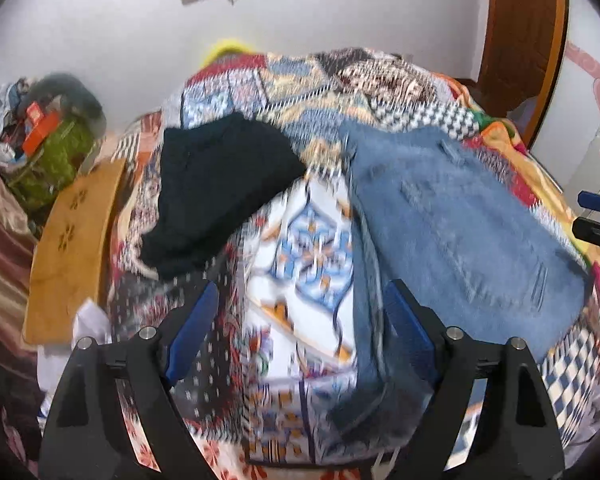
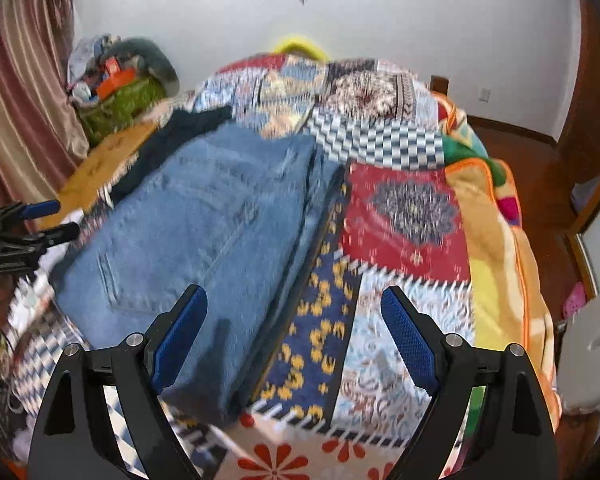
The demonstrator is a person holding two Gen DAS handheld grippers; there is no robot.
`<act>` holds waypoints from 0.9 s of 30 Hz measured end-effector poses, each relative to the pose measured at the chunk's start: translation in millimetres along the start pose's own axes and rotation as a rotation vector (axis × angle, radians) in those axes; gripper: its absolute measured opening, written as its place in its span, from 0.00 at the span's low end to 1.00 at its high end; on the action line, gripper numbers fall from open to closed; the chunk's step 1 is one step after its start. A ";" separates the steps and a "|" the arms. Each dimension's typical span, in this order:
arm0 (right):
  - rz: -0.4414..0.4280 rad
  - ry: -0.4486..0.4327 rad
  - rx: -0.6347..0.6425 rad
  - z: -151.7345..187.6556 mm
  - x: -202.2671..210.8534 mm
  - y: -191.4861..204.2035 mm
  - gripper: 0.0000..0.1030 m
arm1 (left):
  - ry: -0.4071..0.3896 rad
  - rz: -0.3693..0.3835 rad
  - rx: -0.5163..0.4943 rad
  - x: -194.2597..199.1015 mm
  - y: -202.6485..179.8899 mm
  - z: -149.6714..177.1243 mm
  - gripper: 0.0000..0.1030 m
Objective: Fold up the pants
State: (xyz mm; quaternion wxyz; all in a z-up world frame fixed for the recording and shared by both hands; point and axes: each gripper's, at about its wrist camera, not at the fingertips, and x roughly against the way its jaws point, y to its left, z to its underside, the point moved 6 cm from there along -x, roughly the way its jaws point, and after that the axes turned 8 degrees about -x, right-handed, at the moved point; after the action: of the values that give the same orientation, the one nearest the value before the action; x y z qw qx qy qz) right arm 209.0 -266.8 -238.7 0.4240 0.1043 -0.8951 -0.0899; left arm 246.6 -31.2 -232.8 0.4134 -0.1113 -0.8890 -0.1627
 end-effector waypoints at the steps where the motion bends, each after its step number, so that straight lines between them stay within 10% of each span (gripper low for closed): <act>1: -0.004 -0.011 -0.007 -3.5 1.2 -0.1 0.84 | -0.011 0.013 0.002 -0.2 0.0 -7.4 0.84; 27: -0.323 0.253 -0.235 -12.1 -104.5 -7.4 0.84 | 0.246 0.457 0.036 -122.4 -42.1 -56.4 0.95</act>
State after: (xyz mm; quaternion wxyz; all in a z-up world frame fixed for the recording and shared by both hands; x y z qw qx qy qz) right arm 283.9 -247.3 -310.3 0.5223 0.2063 -0.7899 -0.2463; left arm 349.6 -99.3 -301.4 0.5464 -0.2815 -0.7864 -0.0616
